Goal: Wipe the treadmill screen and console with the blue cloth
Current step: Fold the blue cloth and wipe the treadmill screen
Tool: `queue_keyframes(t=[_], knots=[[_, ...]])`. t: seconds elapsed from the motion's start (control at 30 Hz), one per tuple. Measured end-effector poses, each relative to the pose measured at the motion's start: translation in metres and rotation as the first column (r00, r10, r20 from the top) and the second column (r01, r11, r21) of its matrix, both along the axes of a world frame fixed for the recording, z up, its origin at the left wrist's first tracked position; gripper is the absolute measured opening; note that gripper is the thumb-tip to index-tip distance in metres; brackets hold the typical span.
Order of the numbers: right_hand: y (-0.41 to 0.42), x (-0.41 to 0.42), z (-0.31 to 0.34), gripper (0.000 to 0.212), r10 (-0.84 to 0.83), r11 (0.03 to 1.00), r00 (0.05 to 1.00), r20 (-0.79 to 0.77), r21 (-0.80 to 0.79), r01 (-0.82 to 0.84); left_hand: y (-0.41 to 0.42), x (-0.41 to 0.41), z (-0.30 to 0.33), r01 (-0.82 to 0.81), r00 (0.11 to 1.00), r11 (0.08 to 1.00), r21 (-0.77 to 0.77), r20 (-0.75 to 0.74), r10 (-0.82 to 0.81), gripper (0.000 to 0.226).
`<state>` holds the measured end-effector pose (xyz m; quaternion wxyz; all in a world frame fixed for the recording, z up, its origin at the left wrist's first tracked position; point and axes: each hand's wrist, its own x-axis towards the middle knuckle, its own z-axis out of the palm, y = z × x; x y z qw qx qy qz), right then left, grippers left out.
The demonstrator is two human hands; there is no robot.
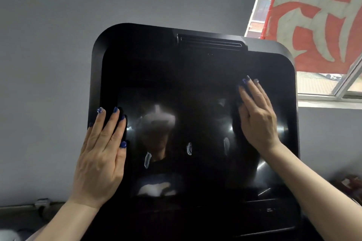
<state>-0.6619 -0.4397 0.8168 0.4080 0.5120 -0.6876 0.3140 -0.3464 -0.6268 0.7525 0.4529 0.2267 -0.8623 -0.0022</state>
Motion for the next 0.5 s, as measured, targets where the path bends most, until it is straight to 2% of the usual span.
queue_keyframes(t=[0.17, 0.23, 0.37, 0.5], knots=[[0.044, -0.012, -0.009, 0.043, 0.167, 0.956, 0.978, -0.123, 0.263, -0.130, 0.002, 0.000, -0.001, -0.017, 1.000, 1.000, -0.003, 0.015, 0.017, 0.054], [0.050, -0.018, -0.006, 0.042, 0.153, 0.961, 0.984, -0.095, 0.246, -0.126, 0.001, 0.001, -0.001, -0.015, 1.000, 1.000, 0.002, 0.013, 0.015, 0.054], [0.000, 0.004, 0.012, 0.042, 0.119, 0.987, 0.993, -0.019, 0.115, -0.116, 0.001, 0.001, 0.000, -0.024, 0.999, 1.000, 0.007, 0.022, 0.023, 0.055], [0.015, 0.000, 0.009, 0.049, 0.232, 0.925, 0.967, -0.105, 0.331, -0.186, 0.002, 0.000, 0.000, -0.021, 1.000, 1.000, 0.001, 0.020, 0.021, 0.055]])
